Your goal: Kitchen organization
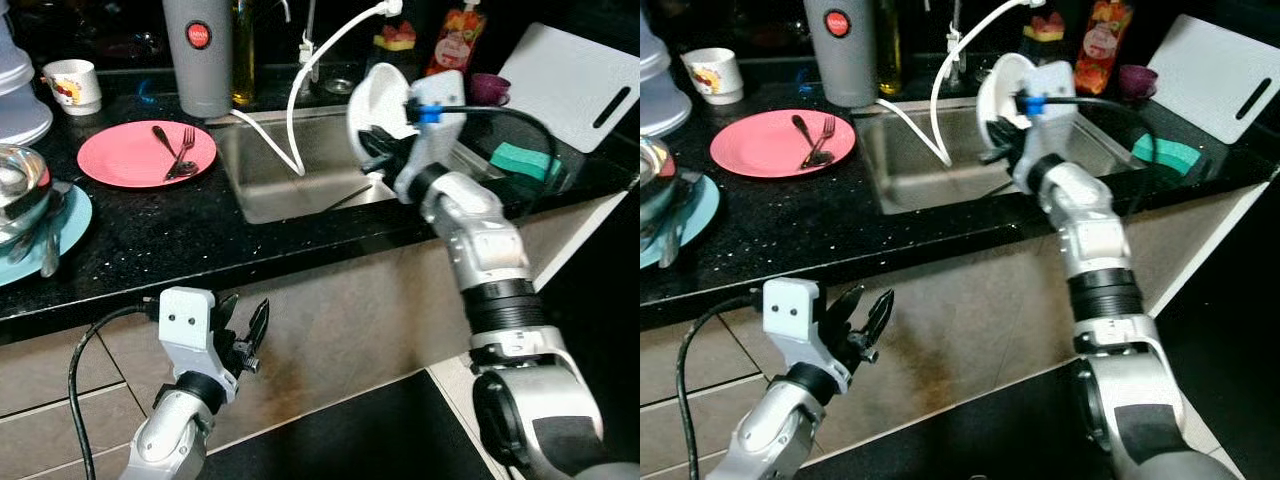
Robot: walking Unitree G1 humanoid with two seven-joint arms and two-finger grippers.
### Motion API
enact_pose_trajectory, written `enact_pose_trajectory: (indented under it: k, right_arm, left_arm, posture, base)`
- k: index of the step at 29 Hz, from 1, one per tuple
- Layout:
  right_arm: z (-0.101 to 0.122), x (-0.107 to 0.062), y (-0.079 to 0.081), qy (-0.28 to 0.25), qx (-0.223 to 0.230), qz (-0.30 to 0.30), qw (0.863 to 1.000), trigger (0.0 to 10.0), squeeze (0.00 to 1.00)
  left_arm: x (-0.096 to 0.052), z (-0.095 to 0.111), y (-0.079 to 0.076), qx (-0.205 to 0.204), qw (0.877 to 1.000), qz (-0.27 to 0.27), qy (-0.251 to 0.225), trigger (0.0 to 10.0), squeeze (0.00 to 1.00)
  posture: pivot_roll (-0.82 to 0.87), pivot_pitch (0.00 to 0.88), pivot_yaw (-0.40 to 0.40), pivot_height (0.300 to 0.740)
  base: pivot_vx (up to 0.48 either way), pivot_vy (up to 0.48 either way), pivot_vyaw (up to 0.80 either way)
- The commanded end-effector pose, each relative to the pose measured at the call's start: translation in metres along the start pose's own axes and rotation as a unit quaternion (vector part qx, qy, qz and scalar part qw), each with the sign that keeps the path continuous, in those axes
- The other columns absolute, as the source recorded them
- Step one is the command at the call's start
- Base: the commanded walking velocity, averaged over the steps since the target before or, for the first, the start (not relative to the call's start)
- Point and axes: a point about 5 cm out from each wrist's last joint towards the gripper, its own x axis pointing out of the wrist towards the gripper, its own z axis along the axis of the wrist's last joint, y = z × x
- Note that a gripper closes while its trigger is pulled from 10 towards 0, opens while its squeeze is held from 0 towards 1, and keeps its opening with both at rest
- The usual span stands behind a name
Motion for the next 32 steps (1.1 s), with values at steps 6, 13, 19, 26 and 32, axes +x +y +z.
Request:
enact_pose_trajectory:
  k: [6, 13, 19, 26, 32]
  right_arm:
    - [-0.013, 0.023, 0.017, 0.064, -0.095, 0.002, 0.993, 10.0, 0.00]
    - [-0.038, 0.028, 0.015, 0.164, -0.157, 0.000, 0.974, 10.0, 0.00]
    - [-0.051, 0.021, 0.000, 0.199, -0.128, -0.030, 0.971, 10.0, 0.95]
    - [-0.031, 0.029, -0.005, 0.128, -0.041, -0.039, 0.990, 10.0, 1.00]
    - [0.037, 0.034, -0.004, -0.118, 0.211, 0.018, 0.970, 10.0, 0.00]
  left_arm:
    - [-0.001, -0.003, -0.001, -0.002, 1.000, 0.001, 0.004, 10.0, 0.00]
    - [-0.002, -0.001, -0.004, -0.003, 1.000, 0.000, 0.000, 10.0, 0.00]
    - [-0.005, 0.002, -0.009, -0.007, 1.000, 0.003, -0.004, 10.0, 0.00]
    - [-0.006, 0.003, -0.009, -0.008, 1.000, 0.003, -0.003, 10.0, 0.00]
    - [-0.004, 0.002, -0.004, -0.007, 1.000, 0.005, -0.002, 10.0, 0.00]
  posture:
    - [0.12, 0.038, -0.067, 0.740]
    - [0.13, 0.061, -0.084, 0.740]
    - [0.13, 0.091, -0.097, 0.740]
    - [0.14, 0.096, -0.091, 0.740]
    - [0.13, 0.090, -0.077, 0.740]
  base:
    - [0.000, 0.000, 0.00]
    - [0.000, 0.000, 0.00]
    - [0.000, 0.000, 0.00]
    - [0.000, 0.000, 0.00]
    - [0.000, 0.000, 0.00]
